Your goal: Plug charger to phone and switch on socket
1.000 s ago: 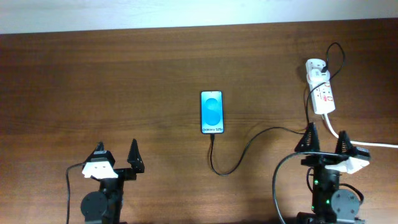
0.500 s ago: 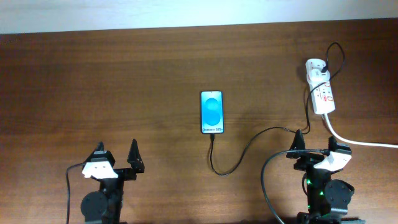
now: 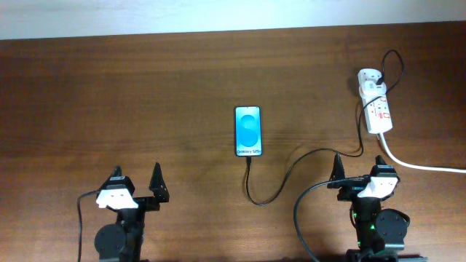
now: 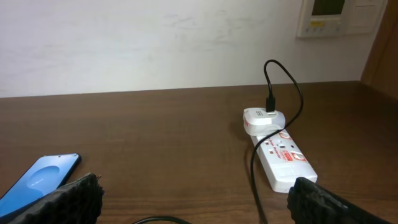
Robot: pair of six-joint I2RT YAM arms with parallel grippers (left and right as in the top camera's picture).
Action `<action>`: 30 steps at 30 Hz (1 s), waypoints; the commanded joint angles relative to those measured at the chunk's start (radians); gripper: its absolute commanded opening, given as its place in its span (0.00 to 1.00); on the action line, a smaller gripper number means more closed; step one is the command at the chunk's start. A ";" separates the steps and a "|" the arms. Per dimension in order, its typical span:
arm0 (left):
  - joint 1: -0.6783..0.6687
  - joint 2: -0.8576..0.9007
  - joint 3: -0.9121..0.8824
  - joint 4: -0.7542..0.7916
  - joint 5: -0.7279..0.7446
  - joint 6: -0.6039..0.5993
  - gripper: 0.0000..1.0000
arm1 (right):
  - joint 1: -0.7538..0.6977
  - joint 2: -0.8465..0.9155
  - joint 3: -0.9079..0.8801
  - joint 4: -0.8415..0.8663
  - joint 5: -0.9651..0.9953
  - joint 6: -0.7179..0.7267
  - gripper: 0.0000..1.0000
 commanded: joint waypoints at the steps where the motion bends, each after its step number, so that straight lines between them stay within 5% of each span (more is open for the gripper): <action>1: -0.004 -0.002 -0.008 0.002 0.010 0.016 0.99 | 0.005 -0.010 -0.007 -0.003 -0.008 -0.012 0.99; 20: -0.004 -0.002 -0.008 -0.002 -0.036 0.017 0.99 | -0.034 -0.010 -0.007 -0.001 -0.005 0.066 0.99; 25: -0.004 -0.002 -0.008 -0.003 -0.034 0.150 0.99 | -0.034 -0.010 -0.007 -0.001 -0.005 0.066 0.99; 30: -0.004 -0.002 -0.008 -0.002 -0.027 0.150 0.99 | -0.034 -0.010 -0.007 -0.001 -0.005 0.066 0.99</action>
